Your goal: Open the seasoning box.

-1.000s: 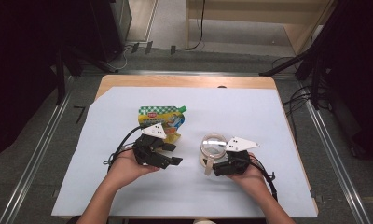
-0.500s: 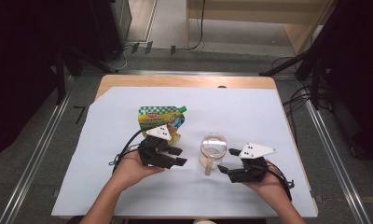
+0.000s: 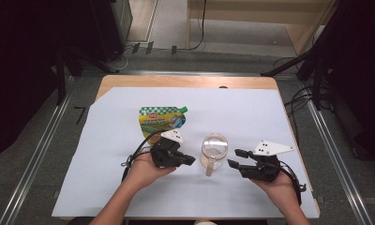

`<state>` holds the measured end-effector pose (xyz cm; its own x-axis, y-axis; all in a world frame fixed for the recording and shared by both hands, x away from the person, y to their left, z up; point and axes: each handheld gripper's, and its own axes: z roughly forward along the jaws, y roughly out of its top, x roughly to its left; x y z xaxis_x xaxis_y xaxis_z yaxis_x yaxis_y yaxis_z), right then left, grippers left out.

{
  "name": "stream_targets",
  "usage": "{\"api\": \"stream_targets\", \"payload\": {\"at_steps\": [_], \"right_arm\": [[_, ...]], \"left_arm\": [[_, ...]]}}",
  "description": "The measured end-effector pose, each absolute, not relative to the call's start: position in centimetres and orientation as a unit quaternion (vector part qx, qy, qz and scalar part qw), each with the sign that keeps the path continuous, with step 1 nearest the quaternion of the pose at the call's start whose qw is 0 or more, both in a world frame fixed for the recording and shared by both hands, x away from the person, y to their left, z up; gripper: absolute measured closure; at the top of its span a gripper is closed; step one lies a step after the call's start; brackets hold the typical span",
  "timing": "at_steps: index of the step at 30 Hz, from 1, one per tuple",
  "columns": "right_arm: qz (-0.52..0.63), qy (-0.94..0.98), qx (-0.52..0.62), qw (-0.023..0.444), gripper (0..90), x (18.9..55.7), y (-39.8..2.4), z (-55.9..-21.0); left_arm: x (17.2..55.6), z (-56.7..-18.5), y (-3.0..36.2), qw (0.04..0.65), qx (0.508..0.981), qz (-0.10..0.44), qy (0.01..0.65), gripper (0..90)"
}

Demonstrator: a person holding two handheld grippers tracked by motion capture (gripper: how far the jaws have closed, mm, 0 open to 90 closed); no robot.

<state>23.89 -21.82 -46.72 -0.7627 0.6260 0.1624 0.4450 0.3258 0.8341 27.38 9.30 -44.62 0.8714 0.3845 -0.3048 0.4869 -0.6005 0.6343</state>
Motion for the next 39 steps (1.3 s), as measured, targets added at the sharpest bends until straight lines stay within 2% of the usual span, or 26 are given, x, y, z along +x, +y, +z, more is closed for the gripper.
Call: {"api": "stream_targets", "payload": {"at_steps": [9, 12, 15, 18, 28, 39], "right_arm": [[0.458, 0.823, 0.324, 0.089, 64.2, 24.1, -20.9, -47.0], [0.448, 0.82, 0.35, 0.064, 79.7, 24.2, -21.0, -46.7], [0.442, 0.82, 0.355, 0.072, 90.0, 24.0, -21.6, -46.3], [0.444, 0.818, 0.358, 0.073, 90.0, 23.9, -21.9, -46.2], [0.444, 0.816, 0.361, 0.078, 90.0, 22.9, -22.5, -45.8], [0.457, 0.813, 0.356, 0.06, 90.0, 20.4, -21.6, -45.8]], "left_arm": [[27.5, -45.1, 7.1, 0.375, 0.895, -0.074, 0.23, 90.0], [27.4, -45.2, 6.6, 0.379, 0.895, -0.073, 0.225, 90.0], [27.2, -45.2, 6.0, 0.378, 0.897, -0.071, 0.219, 90.0], [27.0, -45.2, 5.7, 0.376, 0.898, -0.058, 0.22, 90.0], [26.7, -45.1, 4.3, 0.383, 0.898, -0.072, 0.205, 90.0], [26.3, -45.3, 3.2, 0.384, 0.897, -0.09, 0.198, 90.0]]}}
